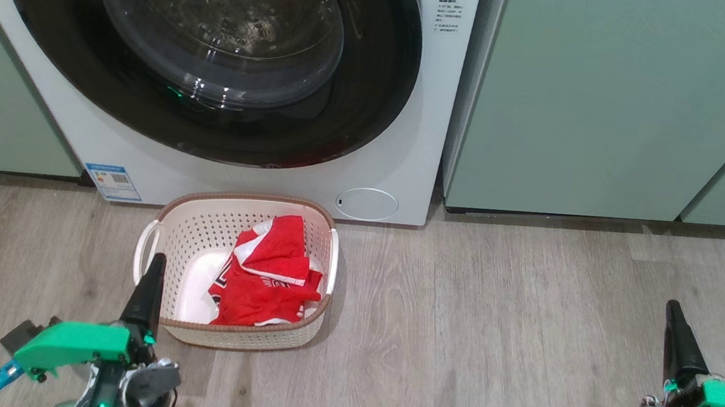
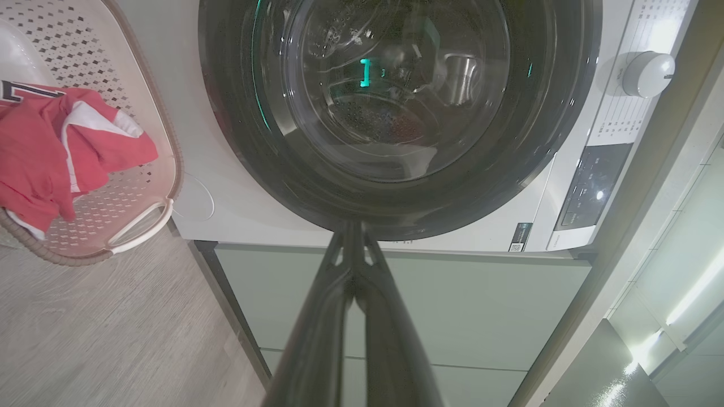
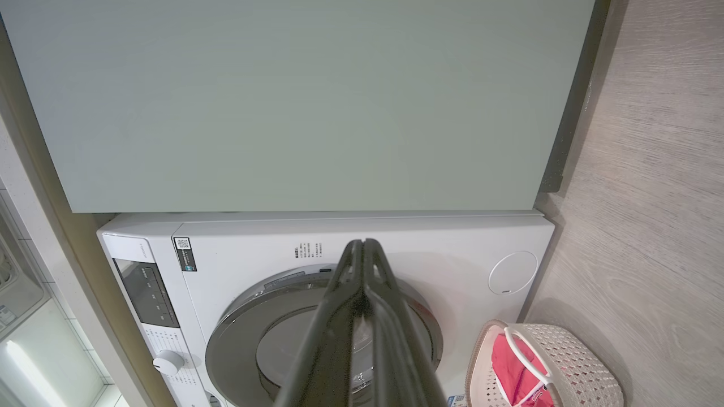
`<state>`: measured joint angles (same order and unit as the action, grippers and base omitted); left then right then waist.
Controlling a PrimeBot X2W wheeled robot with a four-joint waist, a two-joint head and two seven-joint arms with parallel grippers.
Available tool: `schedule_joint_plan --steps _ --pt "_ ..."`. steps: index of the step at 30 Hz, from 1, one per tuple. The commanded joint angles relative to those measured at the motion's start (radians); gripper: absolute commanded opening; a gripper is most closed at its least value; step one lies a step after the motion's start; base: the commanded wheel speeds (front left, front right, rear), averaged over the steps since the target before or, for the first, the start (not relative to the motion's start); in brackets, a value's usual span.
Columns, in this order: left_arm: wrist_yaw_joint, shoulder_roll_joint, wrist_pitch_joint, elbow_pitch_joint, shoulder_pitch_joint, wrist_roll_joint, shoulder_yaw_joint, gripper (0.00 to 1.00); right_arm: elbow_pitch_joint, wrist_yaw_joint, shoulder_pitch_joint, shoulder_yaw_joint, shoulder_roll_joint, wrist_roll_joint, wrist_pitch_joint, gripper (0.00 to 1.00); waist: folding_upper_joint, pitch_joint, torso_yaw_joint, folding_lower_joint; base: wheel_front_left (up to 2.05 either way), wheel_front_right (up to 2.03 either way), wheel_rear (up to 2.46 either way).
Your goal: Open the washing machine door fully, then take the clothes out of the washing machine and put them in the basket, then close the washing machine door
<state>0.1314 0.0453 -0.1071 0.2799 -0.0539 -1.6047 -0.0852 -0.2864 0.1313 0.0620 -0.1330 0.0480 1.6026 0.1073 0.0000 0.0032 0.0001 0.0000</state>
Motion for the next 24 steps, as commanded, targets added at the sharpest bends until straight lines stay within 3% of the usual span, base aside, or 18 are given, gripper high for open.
schedule_joint_plan --steps 1,24 --pt "-0.001 0.005 -0.006 -0.035 -0.054 -0.004 -0.029 0.00 0.042 -0.001 0.046 0.019 0.002 0.006 0.006 0.00 0.0000 0.000 0.000 0.0000 0.00 0.00 0.00" --pt "-0.001 0.005 -0.006 -0.035 -0.054 -0.004 -0.029 0.00 0.042 -0.001 0.046 0.019 0.002 0.006 0.006 0.00 0.0000 0.000 0.000 0.0000 0.00 0.00 0.00"
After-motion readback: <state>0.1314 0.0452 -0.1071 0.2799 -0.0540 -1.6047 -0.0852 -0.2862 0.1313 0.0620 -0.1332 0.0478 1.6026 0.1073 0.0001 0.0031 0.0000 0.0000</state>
